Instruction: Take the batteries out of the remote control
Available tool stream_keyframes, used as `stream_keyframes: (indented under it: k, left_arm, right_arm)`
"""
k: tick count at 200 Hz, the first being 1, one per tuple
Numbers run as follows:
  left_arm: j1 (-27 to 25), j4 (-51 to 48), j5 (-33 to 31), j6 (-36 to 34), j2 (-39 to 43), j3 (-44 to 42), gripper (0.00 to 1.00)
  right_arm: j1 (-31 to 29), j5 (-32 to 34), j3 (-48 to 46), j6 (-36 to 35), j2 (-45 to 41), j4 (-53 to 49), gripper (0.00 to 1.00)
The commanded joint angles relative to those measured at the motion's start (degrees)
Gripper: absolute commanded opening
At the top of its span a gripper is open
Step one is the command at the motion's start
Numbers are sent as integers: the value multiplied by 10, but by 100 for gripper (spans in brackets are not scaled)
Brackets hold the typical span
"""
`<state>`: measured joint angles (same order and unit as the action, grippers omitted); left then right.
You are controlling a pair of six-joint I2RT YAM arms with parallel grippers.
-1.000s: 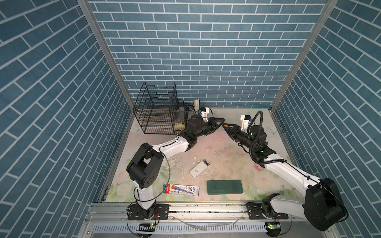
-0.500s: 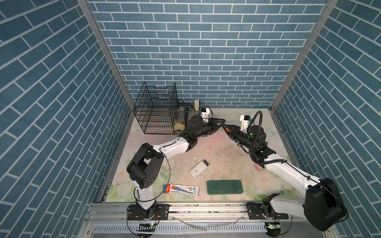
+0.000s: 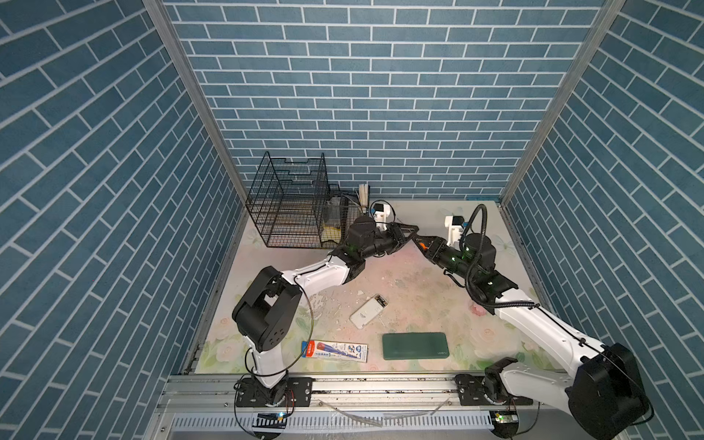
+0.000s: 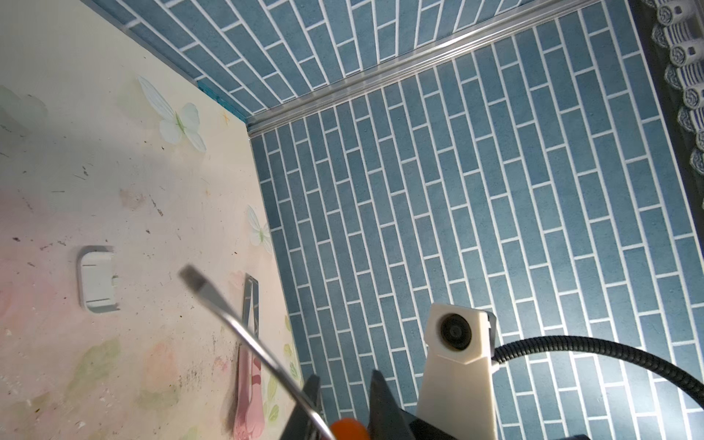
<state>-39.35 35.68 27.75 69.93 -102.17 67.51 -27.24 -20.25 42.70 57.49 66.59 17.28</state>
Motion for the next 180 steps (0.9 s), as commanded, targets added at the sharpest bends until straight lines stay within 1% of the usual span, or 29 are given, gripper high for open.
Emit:
stream_keyframes:
  k: [1,30,57,60,74,97,123,147,161,180]
  left_arm:
    - [19,-8,-22,-60,41,-10,30]
    - [29,-12,-27,-65,59,-24,41]
    - [36,-17,-25,-65,73,-36,43]
    - [36,-19,-25,-80,75,-37,43]
    - [36,-46,-20,-97,90,-47,45]
    - [36,-129,-25,-141,144,-91,47]
    - [29,-286,-55,-221,227,-136,53]
    - [15,-408,-93,-272,295,-176,59]
    - [9,-453,-103,-286,318,-202,62]
    - [2,-483,-110,-300,329,-231,67]
  right_arm:
    - [14,26,12,-19,-16,-70,0]
    - [16,21,18,-31,-20,-94,0]
    - [18,9,26,-46,-24,-124,0]
    - [19,6,28,-49,-25,-131,0]
    - [24,-10,45,-70,-29,-173,0]
    - [31,-40,83,-112,-38,-271,0]
    - [35,-78,125,-156,-40,-396,0]
    - [35,-117,141,-197,-40,-474,0]
    - [35,-133,147,-224,-39,-509,0]
    - [34,-149,155,-258,-35,-551,0]
